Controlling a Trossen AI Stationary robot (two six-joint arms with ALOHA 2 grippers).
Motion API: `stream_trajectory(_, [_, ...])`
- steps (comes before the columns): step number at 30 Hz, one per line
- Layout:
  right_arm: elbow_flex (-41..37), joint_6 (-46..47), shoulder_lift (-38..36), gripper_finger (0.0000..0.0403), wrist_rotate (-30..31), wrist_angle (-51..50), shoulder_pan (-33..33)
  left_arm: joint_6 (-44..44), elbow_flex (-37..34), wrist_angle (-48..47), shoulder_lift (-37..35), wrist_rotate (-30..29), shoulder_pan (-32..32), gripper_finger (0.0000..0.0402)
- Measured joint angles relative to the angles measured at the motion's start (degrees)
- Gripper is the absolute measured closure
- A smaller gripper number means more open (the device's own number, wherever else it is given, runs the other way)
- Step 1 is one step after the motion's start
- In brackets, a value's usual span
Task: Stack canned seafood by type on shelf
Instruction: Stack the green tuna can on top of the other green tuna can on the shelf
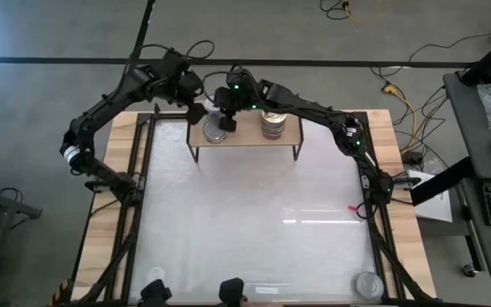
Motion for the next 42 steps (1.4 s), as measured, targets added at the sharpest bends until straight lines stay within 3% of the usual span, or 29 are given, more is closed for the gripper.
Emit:
stream_trajectory(11, [0.08,0.56,-1.76,0.0374,0.01,-9.95,1.27,-4.44,-0.86,-0.04,-8.79,0.11,-2.88,0.0024])
stream_trajectory(27, [0.06,-3.26,0.13,0.0374,4.2,-8.87,1.5,-12.04,-11.87,9.5,-25.12,0.11,-11.94,0.0024])
stream_trajectory(36, [0.06,-1.83,0.08,0.0374,4.68,-4.63,1.86,-13.35,-12.93,9.93,-28.24,0.11,-12.61,0.0024])
stream_trajectory(42, [1.24,-1.26,-4.22,0.0374,4.57,-9.13,4.0,-12.97,-13.44,9.79,-29.07,0.06,-14.34,0.0024])
